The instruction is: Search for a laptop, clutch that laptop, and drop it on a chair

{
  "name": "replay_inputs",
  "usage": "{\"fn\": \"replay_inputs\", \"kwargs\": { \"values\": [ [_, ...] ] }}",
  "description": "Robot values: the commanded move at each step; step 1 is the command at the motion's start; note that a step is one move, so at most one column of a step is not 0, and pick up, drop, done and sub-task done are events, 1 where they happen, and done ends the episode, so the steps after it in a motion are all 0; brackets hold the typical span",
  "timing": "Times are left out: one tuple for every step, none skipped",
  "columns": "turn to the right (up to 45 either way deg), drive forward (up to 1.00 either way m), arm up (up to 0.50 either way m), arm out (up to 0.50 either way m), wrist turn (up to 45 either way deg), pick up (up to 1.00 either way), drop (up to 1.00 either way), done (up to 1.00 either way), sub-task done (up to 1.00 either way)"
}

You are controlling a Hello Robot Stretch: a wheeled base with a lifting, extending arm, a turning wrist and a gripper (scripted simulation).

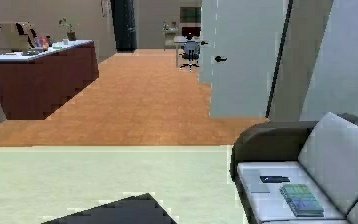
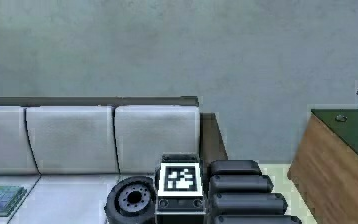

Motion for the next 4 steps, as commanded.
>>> {"fn": "replay_inputs", "kwargs": {
  "values": [
    [0.0, 1.0, 0.0, 0.0, 0.0, 0.0, 0.0, 0.0, 0.0],
    [3.0, 0.0, 0.0, 0.0, 0.0, 0.0, 0.0, 0.0, 0.0],
    [0.0, 1.0, 0.0, 0.0, 0.0, 0.0, 0.0, 0.0, 0.0],
    [0.0, 1.0, 0.0, 0.0, 0.0, 0.0, 0.0, 0.0, 0.0]
  ]
}}
